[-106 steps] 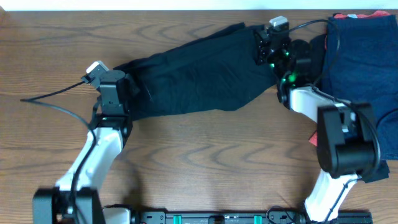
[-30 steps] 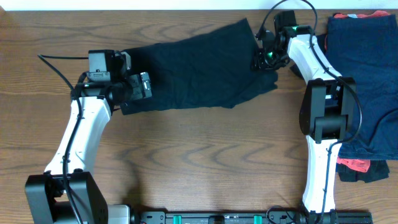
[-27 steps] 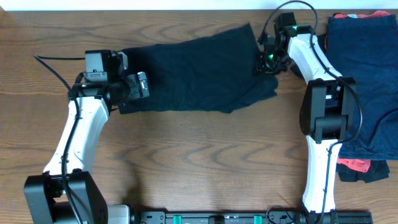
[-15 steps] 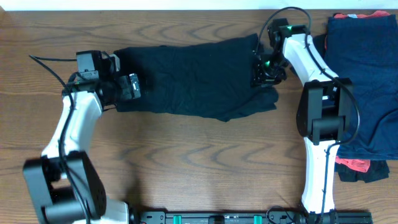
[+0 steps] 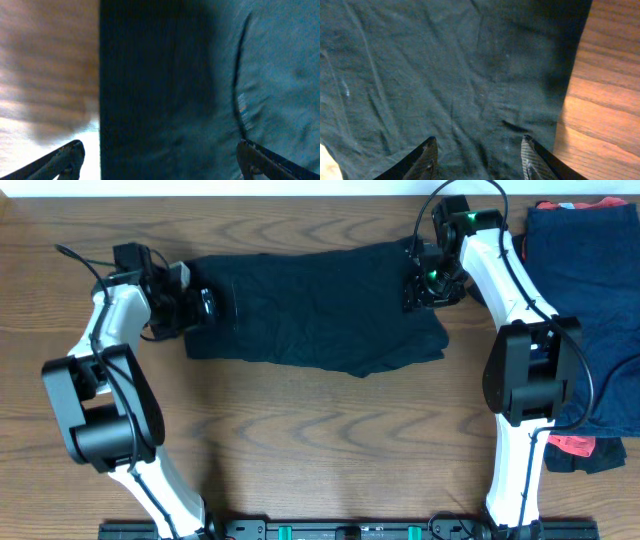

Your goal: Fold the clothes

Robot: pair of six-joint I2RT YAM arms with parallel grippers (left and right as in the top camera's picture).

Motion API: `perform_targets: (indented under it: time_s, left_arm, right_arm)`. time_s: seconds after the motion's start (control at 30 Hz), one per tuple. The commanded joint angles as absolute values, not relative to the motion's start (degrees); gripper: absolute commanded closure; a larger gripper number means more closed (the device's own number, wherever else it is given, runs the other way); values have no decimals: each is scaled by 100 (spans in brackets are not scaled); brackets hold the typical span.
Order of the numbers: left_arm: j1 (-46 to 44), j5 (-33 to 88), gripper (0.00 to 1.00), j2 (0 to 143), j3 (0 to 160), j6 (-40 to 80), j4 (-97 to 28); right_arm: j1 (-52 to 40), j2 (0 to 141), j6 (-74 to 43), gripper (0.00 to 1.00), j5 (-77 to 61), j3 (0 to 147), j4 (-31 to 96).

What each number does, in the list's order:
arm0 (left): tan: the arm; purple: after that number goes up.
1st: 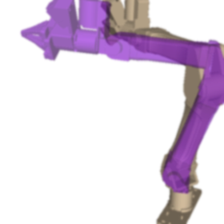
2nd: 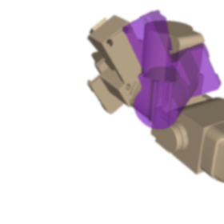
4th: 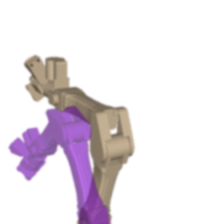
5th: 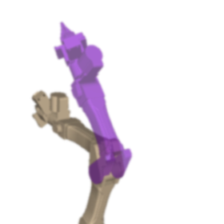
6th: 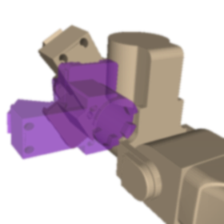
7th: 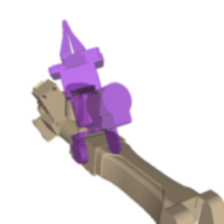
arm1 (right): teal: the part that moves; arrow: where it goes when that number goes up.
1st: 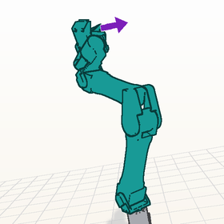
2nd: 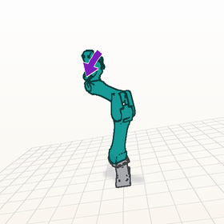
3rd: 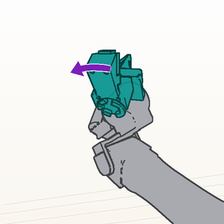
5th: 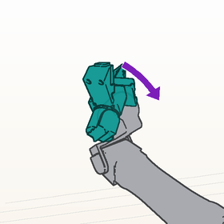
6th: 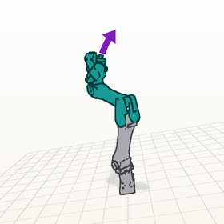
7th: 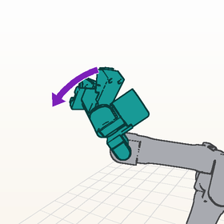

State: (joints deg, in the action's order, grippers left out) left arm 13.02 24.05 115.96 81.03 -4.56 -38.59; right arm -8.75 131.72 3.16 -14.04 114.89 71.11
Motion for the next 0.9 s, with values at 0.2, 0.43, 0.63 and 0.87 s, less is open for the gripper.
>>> perform_targets:
  time_s: [0.2,0.43,0.63,0.87]
  left_arm:
    - [1253,2222,2,11874,8169,-834,-4128]
    - [867,2753,7,12123,8165,-991,-4047]
    - [722,2383,94,12180,8169,-703,-4005]
    - [1009,1656,94,11552,8173,-534,-4351]
  right_arm:
    - [-891,13050,397,48,-1354,11463,7048]
    - [-884,13050,395,48,-1393,11463,6965]
    - [-825,13050,395,49,-1393,11463,6958]
    - [-709,13028,390,60,-1772,11467,6464]
